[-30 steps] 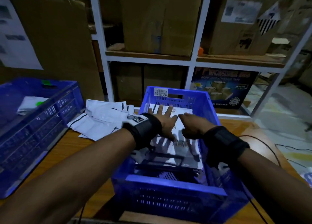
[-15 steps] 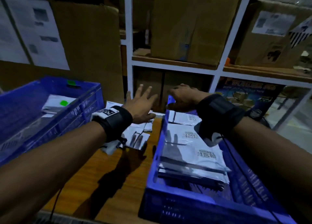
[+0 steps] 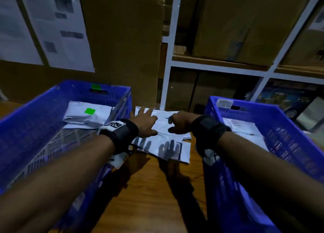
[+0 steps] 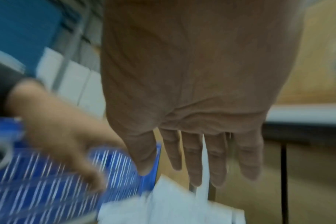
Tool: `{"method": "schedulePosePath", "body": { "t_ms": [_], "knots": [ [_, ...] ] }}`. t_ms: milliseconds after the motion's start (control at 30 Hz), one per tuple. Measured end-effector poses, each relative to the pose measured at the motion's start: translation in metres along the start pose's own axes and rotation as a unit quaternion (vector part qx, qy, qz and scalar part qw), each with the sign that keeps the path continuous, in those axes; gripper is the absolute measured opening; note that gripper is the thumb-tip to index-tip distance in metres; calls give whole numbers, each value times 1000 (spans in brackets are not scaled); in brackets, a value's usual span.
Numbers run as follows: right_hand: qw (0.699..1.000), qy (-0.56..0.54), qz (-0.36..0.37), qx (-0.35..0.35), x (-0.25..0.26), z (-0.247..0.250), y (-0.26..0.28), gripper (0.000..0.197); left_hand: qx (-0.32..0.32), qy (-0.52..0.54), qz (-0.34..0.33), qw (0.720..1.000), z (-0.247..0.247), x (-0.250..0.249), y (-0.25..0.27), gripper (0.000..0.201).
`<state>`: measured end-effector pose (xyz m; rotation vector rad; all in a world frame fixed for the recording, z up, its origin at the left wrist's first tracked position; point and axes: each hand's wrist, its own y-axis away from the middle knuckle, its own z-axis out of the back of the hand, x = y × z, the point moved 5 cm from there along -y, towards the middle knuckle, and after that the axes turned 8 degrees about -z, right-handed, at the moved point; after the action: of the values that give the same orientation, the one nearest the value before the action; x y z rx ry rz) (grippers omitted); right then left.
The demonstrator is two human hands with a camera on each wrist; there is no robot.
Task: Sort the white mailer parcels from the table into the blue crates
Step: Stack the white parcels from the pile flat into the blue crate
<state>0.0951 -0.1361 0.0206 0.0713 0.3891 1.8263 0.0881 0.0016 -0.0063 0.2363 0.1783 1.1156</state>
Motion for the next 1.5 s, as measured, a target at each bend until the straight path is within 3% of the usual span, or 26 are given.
{"method": "schedulePosePath", "body": {
  "t_ms": [167, 300, 467, 633, 767, 867, 933, 1000, 1067, 1133, 1267, 1367, 1500],
  "knots": [
    [1000, -31, 2, -4, 36, -73, -33, 46, -16, 37, -18, 999, -18, 17, -4, 72],
    [998, 49, 19, -19, 61, -125, -45, 58, 4, 26, -18, 999, -36, 25, -9, 73],
    [996, 57, 20, -68, 62, -144, -51, 52, 21, 13, -47, 999, -43, 12, -13, 73],
    [992, -22, 1, -125, 50, -117, -47, 24, 26, 23, -28, 999, -47, 16, -14, 68],
    [980, -99, 35, -168, 32, -72, -31, 21, -11, 12, 0, 1000, -40, 25, -16, 64],
    [964, -200, 51, -166, 13, -35, -15, 23, -20, 0, 15, 1000, -36, 29, -15, 48],
    [971, -183, 42, -147, 3, -24, -6, 25, -24, -9, 15, 1000, -32, 28, -14, 36],
    [990, -79, 7, -116, 1, -21, 2, 36, -35, -8, -5, 999, -27, 25, -13, 33],
    [994, 5, -7, -108, 7, -17, 7, 46, -42, 8, -35, 998, -25, 19, -12, 34],
    [992, 36, -7, -120, 12, -11, 8, 40, -78, 25, -46, 996, -22, 17, -12, 36],
    [987, -23, -50, -150, -8, 10, 14, 24, -220, 90, 10, 971, -4, 28, -2, 76],
    [977, -49, -91, -186, -35, 31, 27, 26, -299, 91, 33, 950, 5, 30, 4, 82],
    [972, -36, -107, -207, -70, 50, 45, 33, -312, 57, 18, 948, 5, 21, 5, 85]
  ]
}}
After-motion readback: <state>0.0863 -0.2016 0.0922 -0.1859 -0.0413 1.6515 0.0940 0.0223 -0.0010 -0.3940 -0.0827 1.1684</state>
